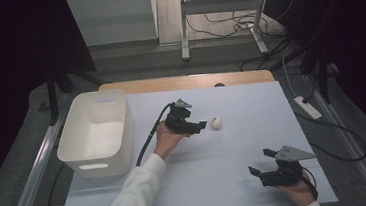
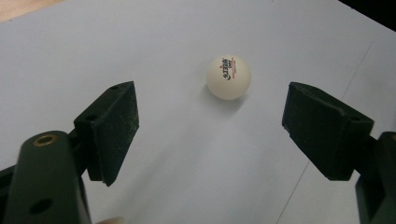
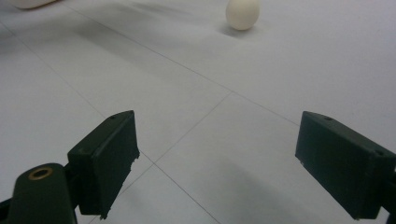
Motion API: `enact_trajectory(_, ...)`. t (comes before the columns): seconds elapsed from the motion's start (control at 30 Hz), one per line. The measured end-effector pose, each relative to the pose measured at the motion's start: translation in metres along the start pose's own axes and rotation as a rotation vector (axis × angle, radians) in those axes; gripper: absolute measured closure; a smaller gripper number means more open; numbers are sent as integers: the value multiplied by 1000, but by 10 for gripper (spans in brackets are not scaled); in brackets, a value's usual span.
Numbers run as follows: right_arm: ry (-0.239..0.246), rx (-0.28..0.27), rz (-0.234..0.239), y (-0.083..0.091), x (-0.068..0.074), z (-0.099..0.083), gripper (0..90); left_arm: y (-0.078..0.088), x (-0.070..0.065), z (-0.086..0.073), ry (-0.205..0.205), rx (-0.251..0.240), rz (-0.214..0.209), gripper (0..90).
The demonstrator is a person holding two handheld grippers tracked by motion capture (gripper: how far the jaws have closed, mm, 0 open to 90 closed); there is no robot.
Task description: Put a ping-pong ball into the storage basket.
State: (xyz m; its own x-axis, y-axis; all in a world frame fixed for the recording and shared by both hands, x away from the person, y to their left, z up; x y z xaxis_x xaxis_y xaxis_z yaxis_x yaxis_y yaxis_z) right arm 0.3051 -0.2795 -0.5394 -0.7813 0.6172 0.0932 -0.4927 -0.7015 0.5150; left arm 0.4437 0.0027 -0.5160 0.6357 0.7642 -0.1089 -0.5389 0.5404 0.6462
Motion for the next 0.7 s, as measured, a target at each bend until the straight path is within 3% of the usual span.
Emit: enact_trajectory(0.7,3,-7,-7,3,0,-1,129,-21,-6,3,-13,31,-7,198)
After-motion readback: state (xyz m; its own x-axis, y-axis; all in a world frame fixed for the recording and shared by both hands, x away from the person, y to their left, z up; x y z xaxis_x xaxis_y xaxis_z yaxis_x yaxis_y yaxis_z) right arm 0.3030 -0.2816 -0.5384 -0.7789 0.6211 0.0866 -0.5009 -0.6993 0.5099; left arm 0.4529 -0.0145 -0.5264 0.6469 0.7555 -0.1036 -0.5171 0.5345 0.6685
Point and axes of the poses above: each handheld gripper's, and its own axes: y roughly backward along the jaws, z roughly out of its top, x roughly to its left, the point moved 5 cm from there along -y, roughly forward along the jaws, and after that the axes turned 8 degrees about z, right-handed, at the moved point
